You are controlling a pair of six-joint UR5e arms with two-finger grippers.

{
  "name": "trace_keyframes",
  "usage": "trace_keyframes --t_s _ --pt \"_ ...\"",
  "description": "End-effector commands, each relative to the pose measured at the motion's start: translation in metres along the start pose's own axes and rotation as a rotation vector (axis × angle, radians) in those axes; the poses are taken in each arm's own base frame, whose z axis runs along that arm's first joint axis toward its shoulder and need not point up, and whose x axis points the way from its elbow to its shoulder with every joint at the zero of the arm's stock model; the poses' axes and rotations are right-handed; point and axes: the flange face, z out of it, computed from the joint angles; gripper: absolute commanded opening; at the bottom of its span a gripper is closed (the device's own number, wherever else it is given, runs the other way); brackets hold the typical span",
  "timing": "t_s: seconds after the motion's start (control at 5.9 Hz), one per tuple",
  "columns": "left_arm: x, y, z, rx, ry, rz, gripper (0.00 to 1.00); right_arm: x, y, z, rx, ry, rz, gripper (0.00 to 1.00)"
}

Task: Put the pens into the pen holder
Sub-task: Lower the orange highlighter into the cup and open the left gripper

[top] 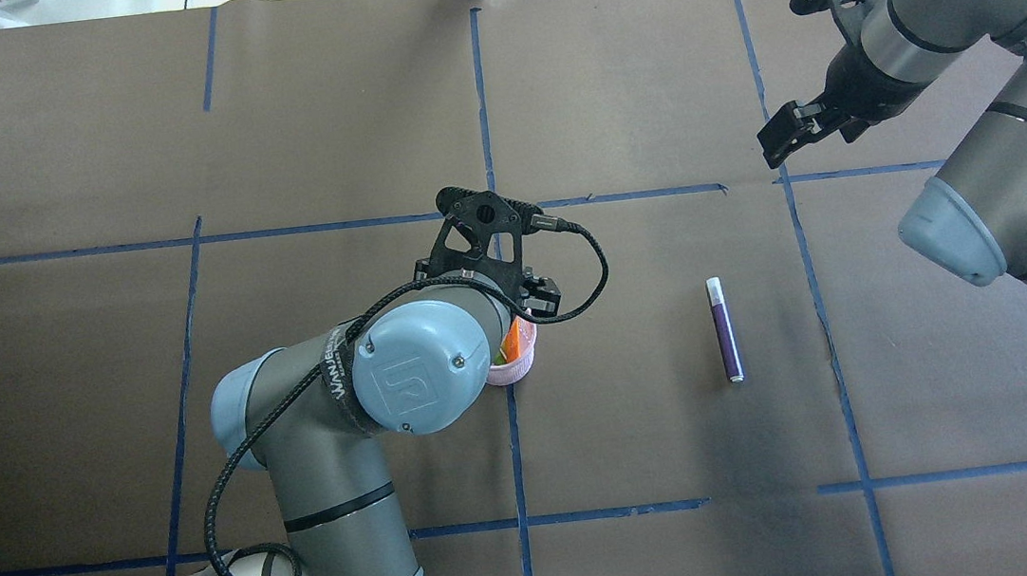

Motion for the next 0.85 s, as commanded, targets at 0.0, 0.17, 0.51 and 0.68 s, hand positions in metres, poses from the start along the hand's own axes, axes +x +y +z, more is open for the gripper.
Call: trace_keyframes --t_s 0.0,0.17,0.51,0.68 --pt "0.001 -0.002 -0.005 0.012 0.017 -0.004 0.88 0.0 0.0 0.0 0.0 0.0 0.001 1.0" --pt "0.001 -0.005 -0.011 0.01 0.031 0.001 0.97 0.0 0.0 0.0 0.0 0.0 0.001 1.0" --pt "-0.015 -0.017 -0.009 -0.048 0.046 -0.01 0.99 0.0 0.0 0.0 0.0 0.0 0.001 1.0" --pt "-0.047 -0.03 -0.001 -0.159 0.055 -0.034 0.99 0.0 0.0 0.0 -0.002 0.001 0.002 1.0"
